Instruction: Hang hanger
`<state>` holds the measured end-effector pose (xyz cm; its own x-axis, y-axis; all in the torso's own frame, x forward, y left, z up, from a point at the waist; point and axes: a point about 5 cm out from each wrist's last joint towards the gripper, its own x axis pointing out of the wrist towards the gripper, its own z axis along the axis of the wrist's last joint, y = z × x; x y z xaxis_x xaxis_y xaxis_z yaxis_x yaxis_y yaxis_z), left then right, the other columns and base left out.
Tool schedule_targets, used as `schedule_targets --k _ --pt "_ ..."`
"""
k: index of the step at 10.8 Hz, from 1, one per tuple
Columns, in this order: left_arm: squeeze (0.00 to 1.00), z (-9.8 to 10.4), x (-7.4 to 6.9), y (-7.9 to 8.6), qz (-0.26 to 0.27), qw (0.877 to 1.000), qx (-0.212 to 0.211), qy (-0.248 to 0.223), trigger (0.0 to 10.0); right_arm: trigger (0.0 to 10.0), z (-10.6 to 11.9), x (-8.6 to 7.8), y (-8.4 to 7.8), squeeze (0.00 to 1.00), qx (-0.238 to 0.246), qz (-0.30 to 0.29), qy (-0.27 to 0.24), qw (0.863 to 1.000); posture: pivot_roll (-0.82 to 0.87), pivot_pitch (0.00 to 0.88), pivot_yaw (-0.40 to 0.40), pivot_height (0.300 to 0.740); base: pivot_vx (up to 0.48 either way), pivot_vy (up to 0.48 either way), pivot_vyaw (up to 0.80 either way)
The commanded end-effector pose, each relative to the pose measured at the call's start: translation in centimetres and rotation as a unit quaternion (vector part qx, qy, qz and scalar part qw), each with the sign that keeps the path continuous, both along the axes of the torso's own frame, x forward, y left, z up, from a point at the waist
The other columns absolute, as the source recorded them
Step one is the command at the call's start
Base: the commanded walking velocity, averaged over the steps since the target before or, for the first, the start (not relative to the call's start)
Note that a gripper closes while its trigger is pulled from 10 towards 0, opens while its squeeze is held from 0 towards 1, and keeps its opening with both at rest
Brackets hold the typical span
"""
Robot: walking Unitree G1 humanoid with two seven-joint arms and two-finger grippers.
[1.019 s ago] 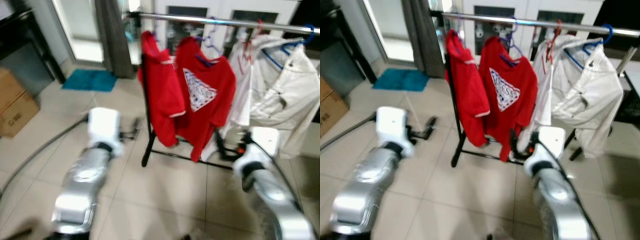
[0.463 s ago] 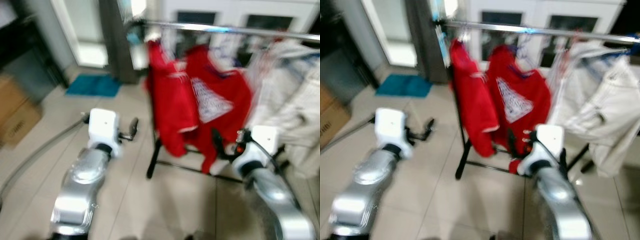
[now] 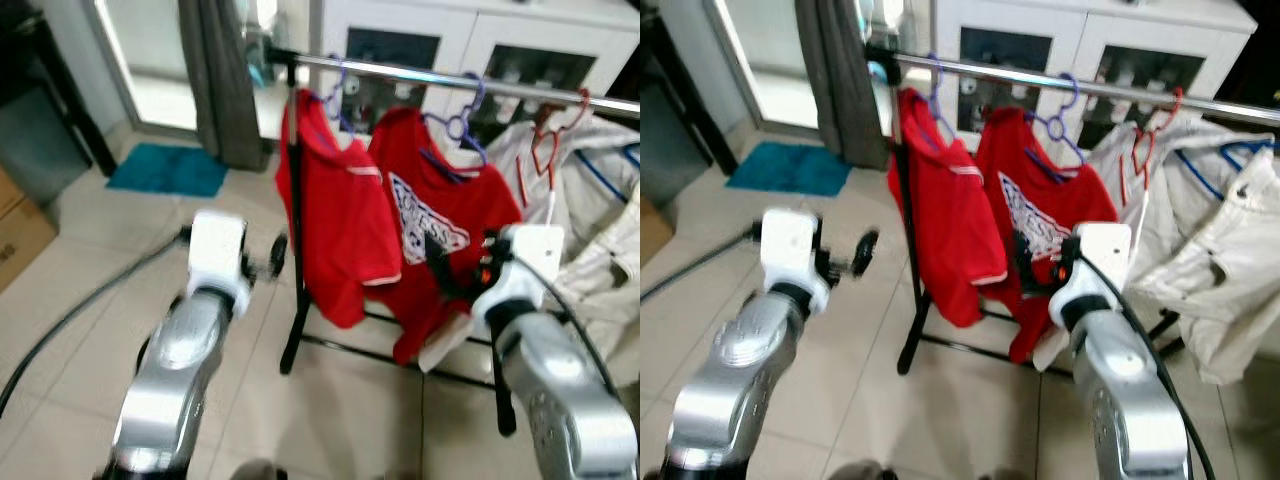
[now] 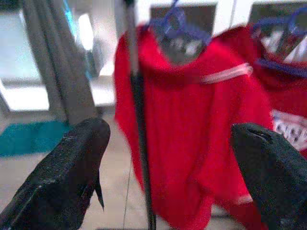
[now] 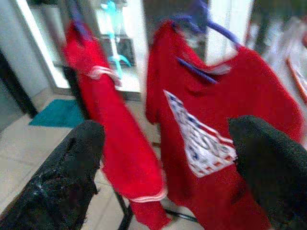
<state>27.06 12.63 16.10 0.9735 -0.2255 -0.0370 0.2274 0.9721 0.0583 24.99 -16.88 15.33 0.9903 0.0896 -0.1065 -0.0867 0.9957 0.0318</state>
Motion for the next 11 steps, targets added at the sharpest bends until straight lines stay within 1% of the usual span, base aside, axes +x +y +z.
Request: schedule_targets --k 1,2,3,4,5,6,7,8,9,10,11 --pt "0.0 -0.5 -0.1 -0.1 -0.005 1.0 0.001 0.01 10.0 10.0 -0.3 0.0 -0.3 0.0 0.016 -0.008 0.012 1.0 0.09 0.087 0.009 0.74 0.266 0.0 0.0" --pt "0.0 -0.8 -0.7 0.9 0.012 1.0 0.004 0.018 10.0 10.0 -0.5 -0.1 0.0 0.0 0.014 0.005 0.022 1.0 0.09 0.068 0.002 0.74 0.266 0.0 0.0" --pt "0.0 -0.5 -0.8 1.3 0.023 1.0 0.0 0.014 10.0 10.0 -0.2 -0.1 0.4 0.0 0.015 0.015 0.016 1.0 0.09 0.046 -0.008 0.74 0.266 0.0 0.0" --pt "0.0 -0.3 -0.2 1.6 0.031 0.999 -0.019 0.006 10.0 10.0 -0.4 0.9 0.8 0.0 0.024 0.011 0.012 1.0 0.1 0.034 -0.021 0.74 0.262 0.0 0.0" --pt "0.0 -0.7 0.3 1.7 0.031 0.999 -0.004 0.012 10.0 10.0 -0.4 1.7 0.9 0.0 0.022 -0.008 0.016 1.0 0.1 0.0 0.007 0.74 0.266 0.0 0.0" --pt "0.0 -0.5 0.5 1.0 -0.003 1.0 0.013 0.008 10.0 10.0 0.3 2.0 1.2 0.0 0.027 0.002 -0.004 1.0 0.1 0.02 0.006 0.74 0.266 0.0 0.0" --pt "0.0 -0.5 0.6 1.1 -0.001 1.0 0.015 0.008 10.0 10.0 0.0 2.1 1.2 0.0 0.018 -0.003 0.0 1.0 0.11 0.001 0.006 0.74 0.27 0.0 0.8" --pt "0.0 -0.2 0.8 1.3 0.015 1.0 0.001 0.006 10.0 10.0 0.1 2.1 1.1 0.0 0.025 -0.01 -0.006 1.0 0.12 0.0 0.011 0.74 0.277 0.0 0.8" --pt "0.0 0.0 1.1 1.2 0.013 1.0 -0.002 0.005 10.0 10.0 0.3 2.3 1.0 0.0 0.035 -0.021 -0.008 0.999 0.11 0.003 0.022 0.74 0.319 0.0 0.0" --pt "0.0 -0.1 1.3 1.2 0.019 1.0 -0.01 0.01 10.0 10.0 0.5 2.1 1.2 0.0 0.029 -0.013 -0.011 0.999 0.1 0.004 0.027 0.74 0.322 0.0 0.0" --pt "0.0 0.0 1.5 1.0 0.011 1.0 -0.001 0.005 10.0 10.0 0.3 1.8 1.1 0.0 0.027 -0.014 -0.012 0.999 0.11 0.007 0.025 0.74 0.326 0.0 0.0"
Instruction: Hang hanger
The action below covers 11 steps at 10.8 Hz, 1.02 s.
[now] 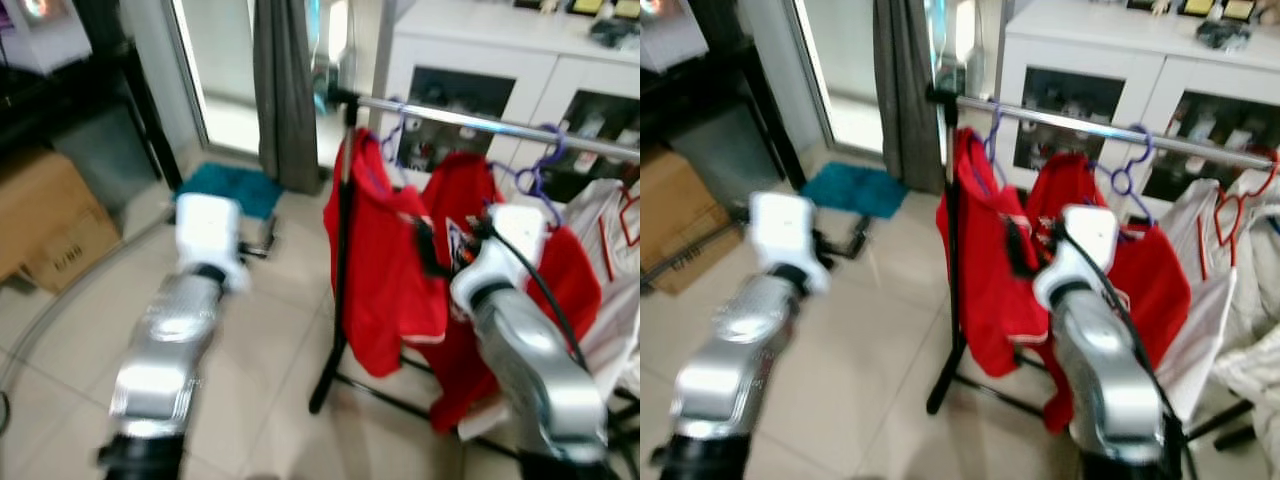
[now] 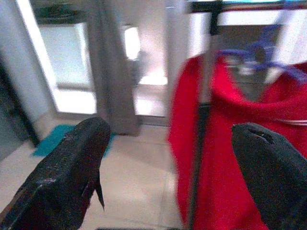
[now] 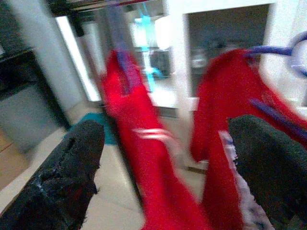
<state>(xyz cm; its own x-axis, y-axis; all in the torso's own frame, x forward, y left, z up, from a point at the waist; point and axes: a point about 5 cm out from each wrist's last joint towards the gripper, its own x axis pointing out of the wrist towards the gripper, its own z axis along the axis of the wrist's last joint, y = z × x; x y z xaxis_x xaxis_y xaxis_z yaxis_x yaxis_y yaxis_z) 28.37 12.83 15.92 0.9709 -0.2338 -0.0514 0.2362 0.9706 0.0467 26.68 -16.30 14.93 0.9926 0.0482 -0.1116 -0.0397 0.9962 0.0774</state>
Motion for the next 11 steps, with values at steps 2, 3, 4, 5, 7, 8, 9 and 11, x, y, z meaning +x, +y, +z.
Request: schedule_targets --k 2,3,4,5,7,8,9,11 --pt "0.0 0.3 -0.1 0.6 -0.005 1.0 0.027 -0.009 10.0 10.0 -0.1 -0.3 0.4 0.0 0.009 0.004 -0.002 1.0 0.12 0.012 0.024 0.74 0.326 0.0 -0.74" --pt "0.0 0.4 -0.1 0.7 -0.004 0.999 0.03 -0.011 10.0 10.0 0.1 -0.3 0.4 0.0 0.007 0.001 -0.008 1.0 0.12 0.013 0.025 0.74 0.322 0.0 0.0" --pt "0.0 0.4 0.0 0.7 -0.003 0.999 0.031 -0.012 10.0 10.0 0.3 -0.1 0.5 0.0 0.008 0.006 -0.012 1.0 0.12 0.013 0.024 0.74 0.326 0.0 0.0" --pt "0.0 0.5 0.1 0.7 -0.003 0.999 0.03 -0.013 10.0 10.0 0.7 0.0 0.6 0.0 0.005 0.012 -0.018 1.0 0.12 0.012 0.019 0.74 0.322 0.0 0.0" --pt "0.0 0.5 0.0 0.7 0.0 0.999 0.029 -0.015 10.0 10.0 1.0 0.4 0.3 0.0 0.001 0.015 -0.022 1.0 0.13 0.014 0.002 0.74 0.324 0.0 0.0" --pt "0.0 0.5 -0.2 0.9 0.002 0.999 0.029 -0.016 10.0 10.0 1.2 0.5 0.2 0.0 -0.001 0.019 -0.025 1.0 0.14 0.018 -0.006 0.74 0.326 0.0 0.0" --pt "0.0 0.5 -0.2 0.9 0.004 0.999 0.032 -0.017 10.0 10.0 1.5 0.8 0.2 0.0 -0.002 0.026 -0.029 0.999 0.14 0.018 -0.014 0.74 0.322 0.0 0.0" --pt "0.0 0.9 -0.3 0.6 -0.019 0.999 0.033 -0.025 10.0 10.0 1.9 1.0 0.2 0.0 -0.004 0.034 -0.033 0.999 0.15 0.019 -0.029 0.74 0.124 0.0 0.0"
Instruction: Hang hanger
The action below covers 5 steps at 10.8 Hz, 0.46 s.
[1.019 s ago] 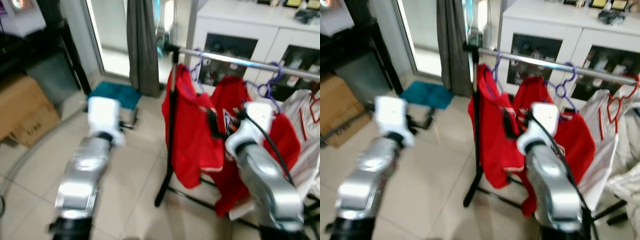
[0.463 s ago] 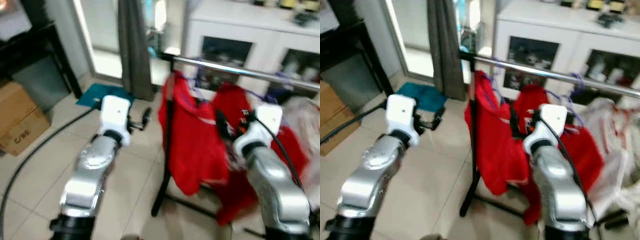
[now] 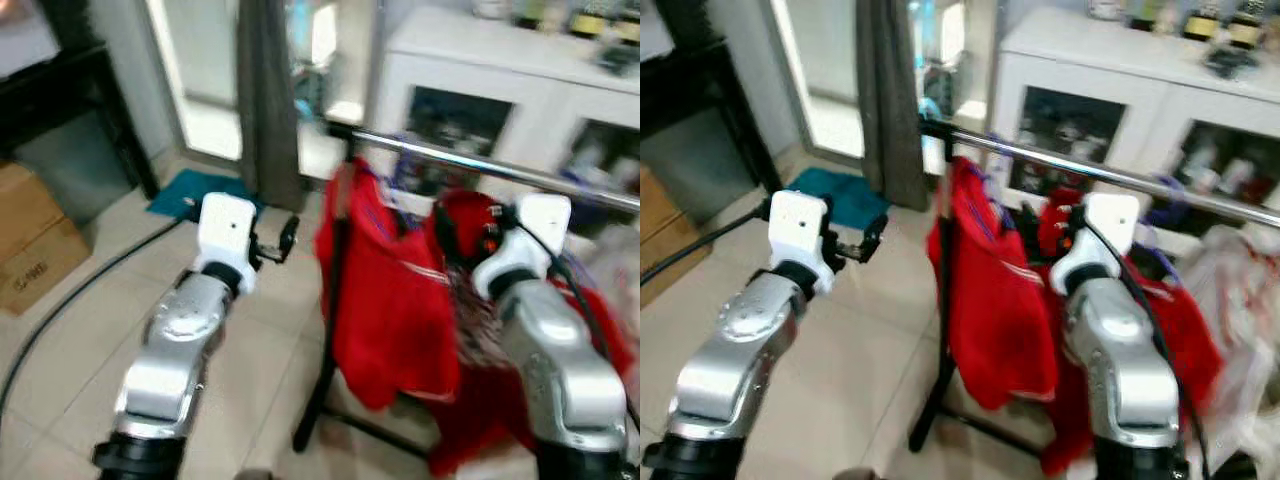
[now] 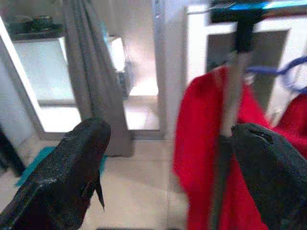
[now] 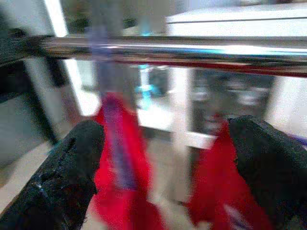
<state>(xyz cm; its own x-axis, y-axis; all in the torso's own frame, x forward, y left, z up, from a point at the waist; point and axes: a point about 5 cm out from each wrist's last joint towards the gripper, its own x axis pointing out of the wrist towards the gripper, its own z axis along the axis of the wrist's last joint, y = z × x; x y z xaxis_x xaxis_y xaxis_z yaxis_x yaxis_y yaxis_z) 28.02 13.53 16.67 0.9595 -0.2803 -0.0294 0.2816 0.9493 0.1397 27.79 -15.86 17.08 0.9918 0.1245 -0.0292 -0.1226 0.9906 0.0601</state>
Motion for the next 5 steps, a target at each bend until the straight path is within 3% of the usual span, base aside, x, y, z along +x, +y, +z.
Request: schedule_targets --k 1,4,5 --pt "0.0 0.3 -0.4 -0.4 -0.035 0.999 -0.015 0.006 10.0 10.0 0.1 0.1 -0.3 0.0 -0.001 0.006 0.004 1.0 0.15 0.014 -0.032 0.74 0.0 0.0 0.0" --pt "0.0 0.0 -1.7 -1.1 -0.193 0.98 0.031 0.047 10.0 10.0 0.8 1.8 -0.5 0.0 -0.014 0.049 0.043 0.998 0.14 0.0 -0.031 0.74 0.0 0.0 0.0" --pt "0.0 0.1 -1.8 -0.9 -0.213 0.975 0.037 0.052 10.0 10.0 0.8 2.3 -0.4 0.0 -0.022 0.059 0.067 0.996 0.13 0.0 -0.037 0.74 0.0 0.0 0.0"
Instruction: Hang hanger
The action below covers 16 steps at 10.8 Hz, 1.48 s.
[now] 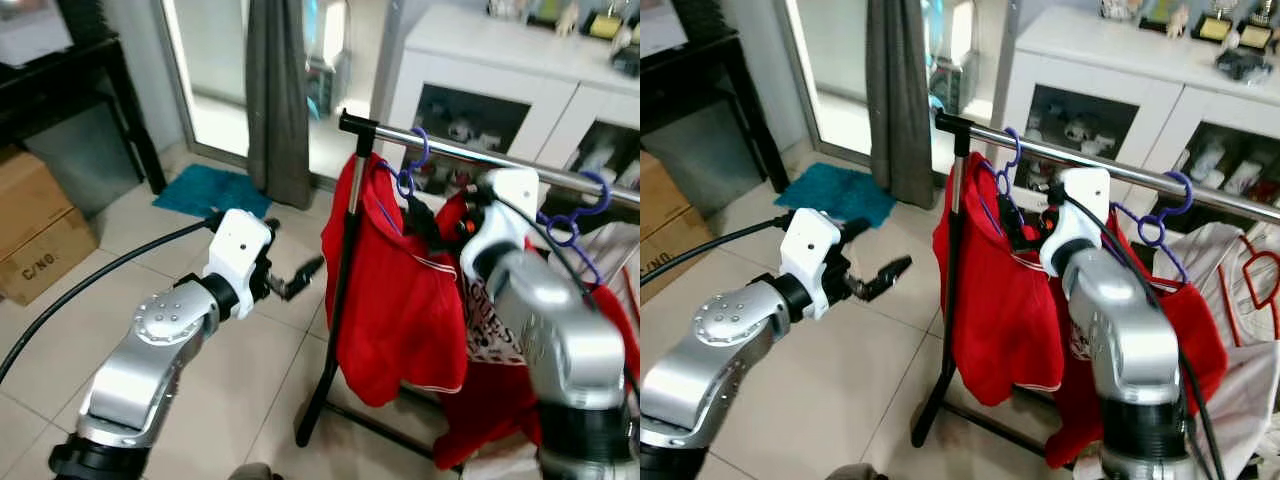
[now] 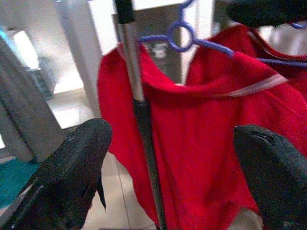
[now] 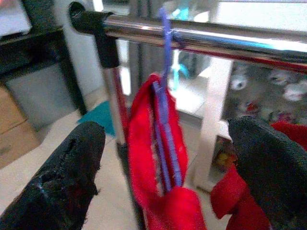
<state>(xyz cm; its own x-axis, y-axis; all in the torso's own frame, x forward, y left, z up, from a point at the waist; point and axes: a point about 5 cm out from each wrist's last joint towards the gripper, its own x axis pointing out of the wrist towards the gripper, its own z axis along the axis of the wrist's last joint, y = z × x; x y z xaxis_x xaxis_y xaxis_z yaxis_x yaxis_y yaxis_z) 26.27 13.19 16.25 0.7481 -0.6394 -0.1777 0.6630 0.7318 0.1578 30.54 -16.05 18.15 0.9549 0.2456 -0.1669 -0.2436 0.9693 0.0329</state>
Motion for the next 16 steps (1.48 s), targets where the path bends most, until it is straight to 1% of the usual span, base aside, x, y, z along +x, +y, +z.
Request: schedule_targets --k 1,2,3,4,5,6,7,11,12,13,14,15,16 --pt "0.0 0.5 -0.1 -0.4 -0.039 0.999 0.01 -0.01 10.0 10.0 0.0 0.5 -0.3 0.0 0.001 0.006 0.021 1.0 0.13 0.0 -0.037 0.74 0.0 0.0 0.0" --pt "0.0 0.5 -0.1 -0.3 -0.056 0.998 0.027 -0.018 10.0 10.0 0.4 1.3 -0.3 0.0 -0.005 0.03 0.036 0.999 0.12 0.0 -0.037 0.74 0.0 0.0 0.0" --pt "0.0 0.3 -0.3 -0.4 -0.085 0.996 0.036 -0.002 10.0 10.0 1.2 2.9 -0.5 0.0 -0.01 0.04 0.055 0.998 0.11 0.0 -0.034 0.74 0.0 0.0 0.0" --pt "0.0 0.2 -0.5 -0.7 -0.099 0.994 0.04 0.003 10.0 10.0 1.8 4.0 -0.7 0.0 -0.016 0.034 0.056 0.998 0.11 0.0 -0.036 0.74 0.0 0.0 0.0" --pt "0.0 0.0 -0.6 -0.9 -0.103 0.993 0.052 0.003 10.0 10.0 2.1 4.8 -0.6 0.0 -0.014 0.042 0.063 0.997 0.11 0.0 -0.039 0.74 0.0 0.0 0.0" --pt "0.0 -0.3 -0.6 -1.1 -0.098 0.994 0.053 0.005 10.0 10.0 2.0 5.4 -0.3 0.0 -0.015 0.051 0.074 0.996 0.12 0.001 -0.048 0.74 0.0 0.0 0.0" --pt "0.0 -0.5 -0.8 -1.2 -0.098 0.994 0.055 0.007 10.0 10.0 1.2 5.9 -0.2 0.0 -0.027 0.054 0.097 0.993 0.13 0.002 -0.062 0.74 0.0 0.0 0.0" --pt "0.0 -0.6 -0.9 -1.1 -0.093 0.994 0.058 0.009 10.0 10.0 1.1 7.5 0.3 0.0 -0.02 0.052 0.102 0.993 0.13 0.0 -0.067 0.74 0.0 0.0 0.0" --pt "0.0 -0.5 -0.7 -1.1 -0.092 0.994 0.06 0.006 10.0 9.6 1.0 7.9 0.6 0.0 -0.018 0.059 0.107 0.992 0.13 0.0 -0.065 0.74 0.0 0.0 0.0" --pt "0.0 -0.5 -0.6 -1.1 -0.092 0.994 0.06 0.005 10.0 8.4 1.0 8.1 0.8 0.0 -0.017 0.064 0.11 0.992 0.13 0.0 -0.066 0.74 0.0 0.0 0.0" --pt "0.0 -0.6 -0.6 -1.2 -0.093 0.994 0.061 0.005 10.0 4.9 1.1 8.6 1.0 0.0 -0.018 0.065 0.112 0.991 0.13 0.0 -0.07 0.74 0.0 0.0 0.0" --pt "0.0 -0.6 -0.6 -1.3 -0.094 0.994 0.062 0.005 10.0 4.4 1.1 8.9 1.1 0.0 -0.02 0.062 0.112 0.992 0.13 0.0 -0.074 0.74 0.0 0.0 0.0" --pt "0.0 -0.7 -0.6 -1.4 -0.092 0.994 0.063 0.003 10.0 3.6 0.9 9.2 1.2 0.0 -0.021 0.059 0.119 0.991 0.13 0.0 -0.082 0.74 0.0 0.0 0.0"
